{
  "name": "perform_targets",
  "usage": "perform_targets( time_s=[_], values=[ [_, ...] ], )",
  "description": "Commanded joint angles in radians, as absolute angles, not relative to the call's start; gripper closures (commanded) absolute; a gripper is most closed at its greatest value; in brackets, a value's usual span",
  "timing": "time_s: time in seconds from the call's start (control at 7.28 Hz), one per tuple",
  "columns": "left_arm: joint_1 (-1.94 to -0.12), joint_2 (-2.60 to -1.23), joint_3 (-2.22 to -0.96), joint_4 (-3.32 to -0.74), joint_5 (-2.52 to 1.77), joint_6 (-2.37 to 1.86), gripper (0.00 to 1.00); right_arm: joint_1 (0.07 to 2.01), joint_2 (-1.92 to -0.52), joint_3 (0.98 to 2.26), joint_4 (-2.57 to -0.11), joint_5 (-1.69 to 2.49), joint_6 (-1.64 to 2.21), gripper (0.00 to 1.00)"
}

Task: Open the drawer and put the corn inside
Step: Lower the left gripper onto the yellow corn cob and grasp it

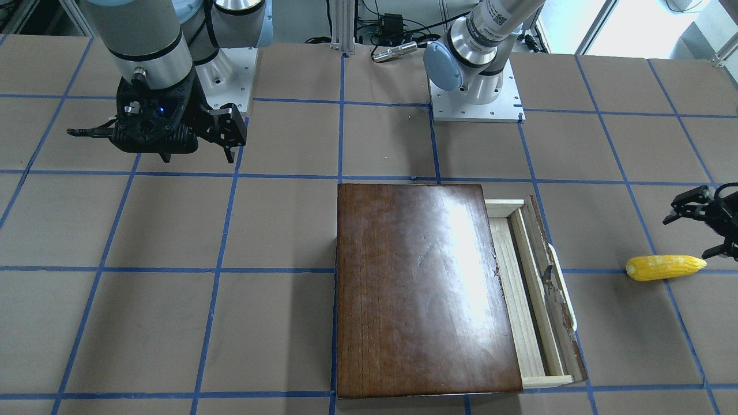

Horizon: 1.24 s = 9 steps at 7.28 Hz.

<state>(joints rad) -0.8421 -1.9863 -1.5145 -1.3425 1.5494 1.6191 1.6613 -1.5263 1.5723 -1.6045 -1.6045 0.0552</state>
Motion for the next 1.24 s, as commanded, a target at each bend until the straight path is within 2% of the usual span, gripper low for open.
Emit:
perform_targets(
  time_s=[0.0,0.41,0.55,0.82,1.1],
  values=[
    [-0.828,-2.025,-1.537,-1.243,1.551,1.789,0.00,1.661,-1.526,1.572,-1.605,-1.605,0.055,0.00],
    [-0.812,-2.045,-1.701,-0.923,1.546,2.090,0.00,1.661,-1.526,1.572,-1.605,-1.605,0.055,0.00],
    [-0.810,-2.049,-1.735,-0.895,1.545,2.121,0.00,1.661,-1.526,1.572,-1.605,-1.605,0.055,0.00],
    [-0.801,-2.063,-1.733,-0.905,1.546,2.175,0.00,1.661,-1.526,1.572,-1.605,-1.605,0.055,0.00],
    [-0.802,-2.101,-1.718,-0.890,1.545,2.206,0.09,1.661,-1.526,1.572,-1.605,-1.605,0.055,0.00]
  ],
)
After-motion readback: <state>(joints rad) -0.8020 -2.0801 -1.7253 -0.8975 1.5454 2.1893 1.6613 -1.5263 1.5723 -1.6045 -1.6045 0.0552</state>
